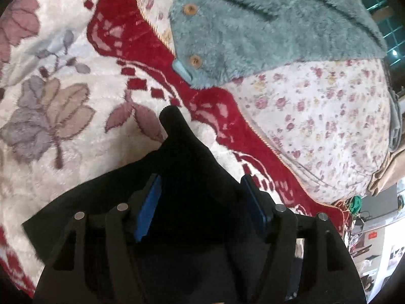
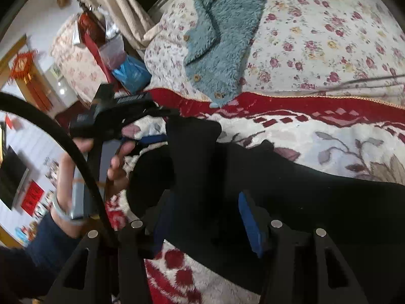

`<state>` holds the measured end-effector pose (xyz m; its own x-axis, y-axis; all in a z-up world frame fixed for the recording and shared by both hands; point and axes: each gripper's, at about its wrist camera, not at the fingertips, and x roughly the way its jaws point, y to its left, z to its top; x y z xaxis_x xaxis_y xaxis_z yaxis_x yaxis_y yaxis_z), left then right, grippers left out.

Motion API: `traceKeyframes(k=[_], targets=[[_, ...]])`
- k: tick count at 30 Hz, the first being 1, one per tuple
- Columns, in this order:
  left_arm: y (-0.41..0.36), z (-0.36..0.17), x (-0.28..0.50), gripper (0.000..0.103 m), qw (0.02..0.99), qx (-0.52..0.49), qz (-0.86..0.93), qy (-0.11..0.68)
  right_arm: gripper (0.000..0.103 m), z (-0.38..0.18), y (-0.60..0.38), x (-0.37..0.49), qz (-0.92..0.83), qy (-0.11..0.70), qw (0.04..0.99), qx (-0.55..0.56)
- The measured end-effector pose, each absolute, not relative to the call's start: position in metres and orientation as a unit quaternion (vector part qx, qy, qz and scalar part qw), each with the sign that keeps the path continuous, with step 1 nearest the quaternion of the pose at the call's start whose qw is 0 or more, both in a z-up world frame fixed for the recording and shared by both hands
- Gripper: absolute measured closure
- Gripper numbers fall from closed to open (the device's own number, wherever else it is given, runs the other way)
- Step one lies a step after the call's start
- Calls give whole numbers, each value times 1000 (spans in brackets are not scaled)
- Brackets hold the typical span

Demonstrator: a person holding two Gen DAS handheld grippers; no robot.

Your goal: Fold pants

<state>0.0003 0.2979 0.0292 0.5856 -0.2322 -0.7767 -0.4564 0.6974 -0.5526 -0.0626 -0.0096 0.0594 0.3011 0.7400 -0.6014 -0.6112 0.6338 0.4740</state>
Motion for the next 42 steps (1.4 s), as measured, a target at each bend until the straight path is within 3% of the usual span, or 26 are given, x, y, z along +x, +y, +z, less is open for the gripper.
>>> traceKeyframes(k=[7,8,9,10,12,14,23,26,30,33,35,37,38,41,42], targets=[[299,18,17,39,801,-390,87,446,51,46,20,-67,412,408,814,-6],[300,18,17,43,805,-396,82,434,51,46,22,-67,412,399,819,-17],[301,19,19,67,811,-397,72,424,61,45,25,-67,408,383,828,-35],[300,21,22,79,813,-389,65,427,80,44,27,-65,405,377,832,-45],[297,25,24,91,817,-370,63,437,88,43,29,-61,409,374,831,-56],[293,35,19,94,829,-354,57,430,92,49,25,-57,414,372,829,-48],[298,114,-97,95,891,-331,75,301,93,106,5,-89,465,323,824,-9],[299,90,-136,95,886,-310,141,314,92,95,15,-104,486,331,809,-16],[310,18,-145,95,836,-321,193,400,92,50,43,-111,479,381,788,-62],[313,13,-144,95,834,-336,184,397,92,42,41,-107,478,392,785,-44],[310,23,-136,95,844,-315,184,392,88,48,41,-105,474,398,784,-50],[307,27,-130,95,848,-301,188,394,75,52,39,-101,477,407,777,-48],[308,28,-129,94,846,-301,188,398,75,56,36,-99,481,407,775,-39],[326,36,-147,82,839,-338,197,379,71,77,12,-93,474,379,795,3],[332,44,-158,79,839,-347,217,360,63,84,3,-83,457,373,807,19]])
